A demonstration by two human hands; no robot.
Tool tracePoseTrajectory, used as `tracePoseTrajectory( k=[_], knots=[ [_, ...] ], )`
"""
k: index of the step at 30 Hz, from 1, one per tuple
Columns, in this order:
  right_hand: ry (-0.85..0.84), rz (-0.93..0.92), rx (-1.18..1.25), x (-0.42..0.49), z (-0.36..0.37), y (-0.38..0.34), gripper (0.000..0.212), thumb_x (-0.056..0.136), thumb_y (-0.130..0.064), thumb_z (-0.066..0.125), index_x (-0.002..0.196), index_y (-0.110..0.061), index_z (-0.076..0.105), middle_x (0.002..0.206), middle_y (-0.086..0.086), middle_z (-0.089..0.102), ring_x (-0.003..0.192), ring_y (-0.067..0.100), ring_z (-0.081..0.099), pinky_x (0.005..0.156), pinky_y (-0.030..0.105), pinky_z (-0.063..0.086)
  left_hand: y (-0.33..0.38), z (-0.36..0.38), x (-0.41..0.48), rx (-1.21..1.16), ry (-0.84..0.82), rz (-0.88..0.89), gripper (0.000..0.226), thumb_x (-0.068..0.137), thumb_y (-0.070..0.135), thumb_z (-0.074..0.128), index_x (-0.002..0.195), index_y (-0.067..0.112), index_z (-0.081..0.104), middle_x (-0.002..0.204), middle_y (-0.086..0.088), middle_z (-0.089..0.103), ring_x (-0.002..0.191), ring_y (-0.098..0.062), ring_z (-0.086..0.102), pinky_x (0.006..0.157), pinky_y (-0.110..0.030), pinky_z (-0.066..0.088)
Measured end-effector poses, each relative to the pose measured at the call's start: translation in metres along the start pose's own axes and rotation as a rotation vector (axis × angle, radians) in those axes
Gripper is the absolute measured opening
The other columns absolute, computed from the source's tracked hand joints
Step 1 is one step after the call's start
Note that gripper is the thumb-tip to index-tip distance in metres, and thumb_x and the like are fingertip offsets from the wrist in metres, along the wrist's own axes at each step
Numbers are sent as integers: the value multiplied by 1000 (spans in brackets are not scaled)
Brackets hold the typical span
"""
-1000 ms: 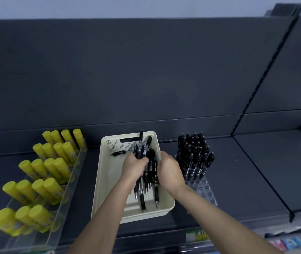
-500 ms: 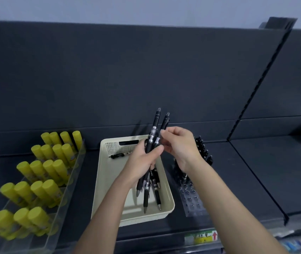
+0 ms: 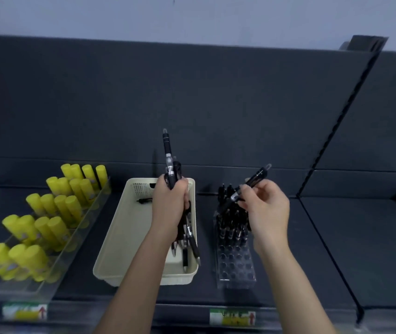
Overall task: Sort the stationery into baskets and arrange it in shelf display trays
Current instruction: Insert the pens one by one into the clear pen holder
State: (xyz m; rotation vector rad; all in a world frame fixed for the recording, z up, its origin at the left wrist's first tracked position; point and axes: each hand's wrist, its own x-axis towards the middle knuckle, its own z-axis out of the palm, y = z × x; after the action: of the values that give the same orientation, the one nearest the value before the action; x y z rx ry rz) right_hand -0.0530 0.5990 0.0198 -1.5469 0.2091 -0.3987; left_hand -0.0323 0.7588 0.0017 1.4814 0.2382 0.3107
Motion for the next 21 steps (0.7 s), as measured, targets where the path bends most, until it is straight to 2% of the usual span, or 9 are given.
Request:
tracePoseTrajectory(
  k=[2,4,6,10,12,17,21],
  knots=[
    [-6,-40,-136,-5,-13,15,21,87,-14,64,69,-13,53,60,-9,50,61,11,54,63,31,51,-5,4,-10,-148,39,-100,12,83,15,53,73,13,46,52,2,47,45,-14,42,41,-25,35],
    [-35,-106,-276,-9,-24,26,24,86,-18,64,66,-13,50,60,-6,53,60,8,52,58,21,43,-11,5,-19,-284,84,-173,14,85,14,53,75,14,44,55,0,46,44,-13,41,40,-25,34],
    [-70,-149,-367,-12,-30,34,23,87,-19,64,68,-13,52,62,-4,55,58,5,49,55,16,39,-17,4,-26,-333,132,-195,15,87,12,53,75,14,44,56,0,45,45,-13,40,40,-25,34],
    [-135,-166,-426,-14,-34,46,20,85,-19,67,70,-11,57,65,-2,61,63,12,56,58,20,44,-29,4,-32,-425,200,-242,14,89,8,52,79,12,44,59,-1,43,47,-12,39,40,-24,35],
    [-168,-203,-464,-17,-33,50,15,84,-17,70,72,-12,62,67,-3,64,65,10,59,60,19,47,-34,3,-32,-448,233,-250,15,90,6,52,79,11,44,58,1,44,46,-10,40,40,-21,35],
    [-198,-217,-535,-23,-28,62,15,82,-14,72,70,-12,64,66,-7,65,64,5,61,59,10,47,-44,-4,-31,-469,239,-285,17,88,6,53,75,12,44,56,2,46,43,-9,42,41,-21,36],
    [-251,-201,-628,-25,-23,71,16,84,-14,70,73,-6,62,69,2,65,67,16,62,59,21,49,-46,-6,-32,-472,188,-311,17,89,8,53,75,13,45,52,3,49,42,-9,44,40,-21,37]
  ],
)
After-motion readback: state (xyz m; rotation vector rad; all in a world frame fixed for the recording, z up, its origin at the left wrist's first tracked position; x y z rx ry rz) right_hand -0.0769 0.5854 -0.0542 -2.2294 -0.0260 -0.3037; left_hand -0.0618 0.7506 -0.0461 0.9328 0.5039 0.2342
